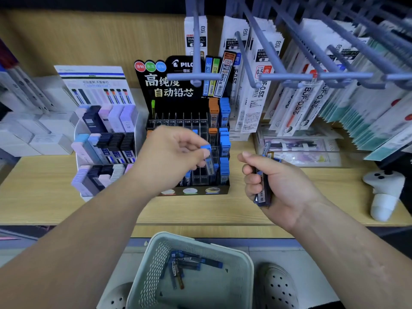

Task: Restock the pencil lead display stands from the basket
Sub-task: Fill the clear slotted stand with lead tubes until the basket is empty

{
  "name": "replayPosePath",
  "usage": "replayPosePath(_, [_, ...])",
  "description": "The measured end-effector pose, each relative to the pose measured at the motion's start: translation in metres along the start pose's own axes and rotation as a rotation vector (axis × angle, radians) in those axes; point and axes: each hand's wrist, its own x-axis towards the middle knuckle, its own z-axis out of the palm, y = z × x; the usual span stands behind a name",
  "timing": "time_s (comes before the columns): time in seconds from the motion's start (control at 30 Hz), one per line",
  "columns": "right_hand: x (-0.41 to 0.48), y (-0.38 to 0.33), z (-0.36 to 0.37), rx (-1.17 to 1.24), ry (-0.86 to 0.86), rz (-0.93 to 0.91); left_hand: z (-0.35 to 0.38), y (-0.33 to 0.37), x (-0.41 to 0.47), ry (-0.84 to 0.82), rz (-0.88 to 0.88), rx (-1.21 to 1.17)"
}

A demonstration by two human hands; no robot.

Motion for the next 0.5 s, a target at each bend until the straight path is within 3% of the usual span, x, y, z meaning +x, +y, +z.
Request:
replayPosePath(0.3, [-0.001, -0.004, -0.007, -0.055, 0.006, -0.066, 0.019, -0.013, 0.005, -0.019, 0.101, 0.353])
replayPosePath(0.5, [-0.005, -0.008, -0.011, -0.019, -0.014, -0.059, 0.022, -0.018, 0.007, -0.066, 0.370, 0.627])
